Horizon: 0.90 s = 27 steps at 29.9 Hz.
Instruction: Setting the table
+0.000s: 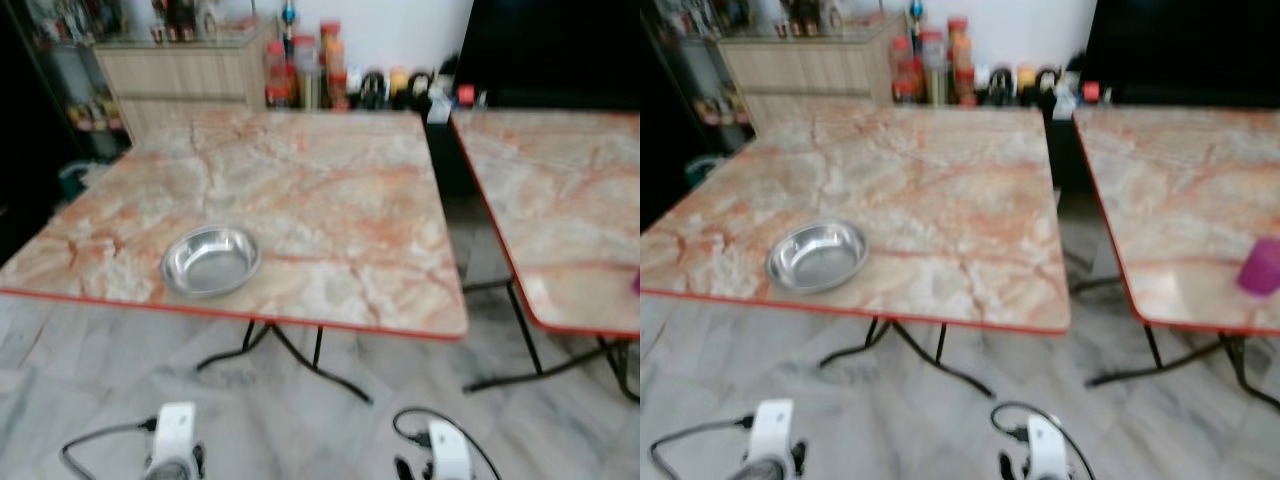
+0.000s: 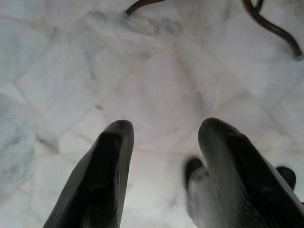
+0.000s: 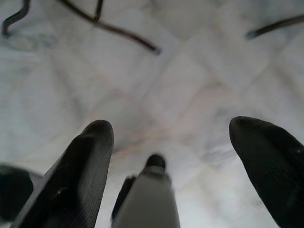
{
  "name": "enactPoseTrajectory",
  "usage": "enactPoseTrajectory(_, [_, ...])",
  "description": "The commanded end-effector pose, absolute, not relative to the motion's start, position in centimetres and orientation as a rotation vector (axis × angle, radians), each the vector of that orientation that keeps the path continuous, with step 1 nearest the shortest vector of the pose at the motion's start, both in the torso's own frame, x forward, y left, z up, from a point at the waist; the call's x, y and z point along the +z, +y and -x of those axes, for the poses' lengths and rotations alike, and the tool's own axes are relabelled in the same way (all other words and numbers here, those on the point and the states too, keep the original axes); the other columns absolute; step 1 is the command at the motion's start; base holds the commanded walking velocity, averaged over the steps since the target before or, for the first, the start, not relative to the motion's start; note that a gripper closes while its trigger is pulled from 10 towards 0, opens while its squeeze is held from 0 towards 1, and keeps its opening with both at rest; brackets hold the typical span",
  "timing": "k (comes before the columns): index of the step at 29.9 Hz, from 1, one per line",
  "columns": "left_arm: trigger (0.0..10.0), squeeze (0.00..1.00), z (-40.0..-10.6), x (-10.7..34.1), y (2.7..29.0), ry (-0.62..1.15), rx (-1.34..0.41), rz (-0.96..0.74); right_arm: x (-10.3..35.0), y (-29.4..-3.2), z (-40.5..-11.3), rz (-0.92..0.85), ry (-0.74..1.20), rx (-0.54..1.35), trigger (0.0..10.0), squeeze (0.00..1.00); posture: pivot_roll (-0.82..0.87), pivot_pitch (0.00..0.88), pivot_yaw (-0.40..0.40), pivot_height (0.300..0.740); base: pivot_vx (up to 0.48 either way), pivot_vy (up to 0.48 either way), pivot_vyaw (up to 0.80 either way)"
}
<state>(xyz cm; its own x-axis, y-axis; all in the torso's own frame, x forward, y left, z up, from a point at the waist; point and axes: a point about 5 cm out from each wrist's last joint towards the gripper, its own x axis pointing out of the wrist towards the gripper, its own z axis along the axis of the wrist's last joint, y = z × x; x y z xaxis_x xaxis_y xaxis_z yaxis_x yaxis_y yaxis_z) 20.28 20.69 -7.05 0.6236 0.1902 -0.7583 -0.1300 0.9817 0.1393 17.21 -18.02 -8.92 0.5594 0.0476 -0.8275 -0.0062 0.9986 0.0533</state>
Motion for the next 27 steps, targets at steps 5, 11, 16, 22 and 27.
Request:
enactPoseTrajectory(5, [10.0,0.00,-20.02,-7.10,21.31,0.894,0.203,-0.082,-8.76,-16.87,-17.79,-0.068,0.960,0.053,10.0,0.00,0.05,0.000,-0.008,0.740,0.269,-0.395,0.40])
enactPoseTrajectory(11, [10.0,0.00,-19.81,-7.26,21.17,0.904,0.202,-0.079,-8.70,-16.97,-17.90,-0.053,0.961,0.063,10.0,0.00,0.04,0.000,-0.010,0.740,0.270,-0.394,0.00])
enactPoseTrajectory(16, [10.0,0.00,-19.49,-7.42,21.22,0.914,0.202,-0.079,-8.68,-16.94,-17.97,-0.047,0.962,0.068,10.0,0.00,0.04,0.000,-0.009,0.740,0.268,-0.395,0.00])
enactPoseTrajectory(22, [10.0,0.00,-19.21,-7.60,21.05,0.924,0.196,-0.079,-8.67,-17.00,-18.00,-0.056,0.961,0.049,10.0,0.00,0.03,0.000,-0.007,0.740,0.269,-0.394,0.00])
enactPoseTrajectory(27, [10.0,0.00,-19.19,-7.62,21.01,0.926,0.185,-0.082,-8.64,-16.94,-18.06,-0.055,0.958,0.049,10.0,0.00,0.03,0.000,-0.003,0.740,0.266,-0.397,0.00])
